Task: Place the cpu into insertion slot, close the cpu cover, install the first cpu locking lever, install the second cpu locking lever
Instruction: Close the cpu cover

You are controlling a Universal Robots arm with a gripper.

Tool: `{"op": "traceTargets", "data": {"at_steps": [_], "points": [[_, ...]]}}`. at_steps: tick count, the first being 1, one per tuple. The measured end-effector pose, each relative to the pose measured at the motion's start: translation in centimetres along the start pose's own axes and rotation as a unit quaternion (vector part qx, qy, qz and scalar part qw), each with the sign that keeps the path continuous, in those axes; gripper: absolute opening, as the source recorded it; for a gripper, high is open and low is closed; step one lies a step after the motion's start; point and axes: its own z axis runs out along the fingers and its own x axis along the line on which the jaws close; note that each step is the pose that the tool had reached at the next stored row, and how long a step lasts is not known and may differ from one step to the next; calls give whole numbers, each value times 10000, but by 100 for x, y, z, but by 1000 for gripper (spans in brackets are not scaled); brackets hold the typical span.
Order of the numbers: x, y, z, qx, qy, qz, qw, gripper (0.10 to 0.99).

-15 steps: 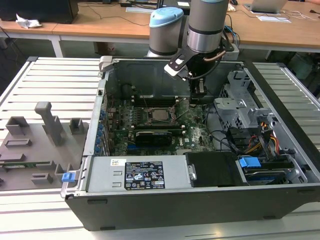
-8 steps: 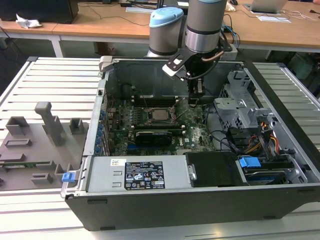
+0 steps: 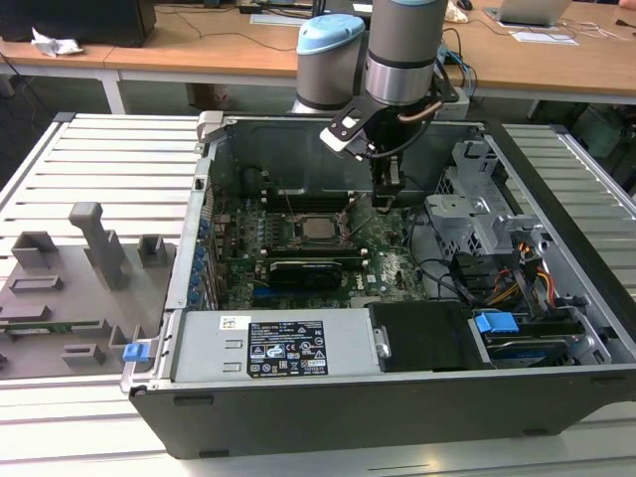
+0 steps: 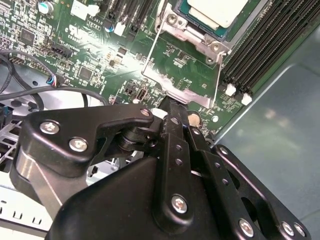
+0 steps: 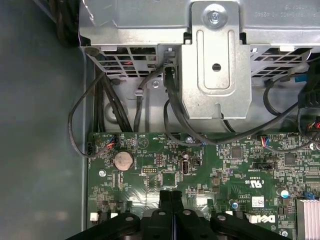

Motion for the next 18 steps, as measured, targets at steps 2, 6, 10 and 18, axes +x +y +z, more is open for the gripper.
{"op": "traceTargets", "data": {"at_steps": [2, 6, 10, 18], "points": [[0, -21, -1, 0, 0, 0, 10000, 106], [0, -51, -4, 0, 0, 0, 10000, 106], [-1, -104, -7, 0, 0, 0, 10000, 106], [-2, -204, -14, 0, 0, 0, 10000, 106]]}}
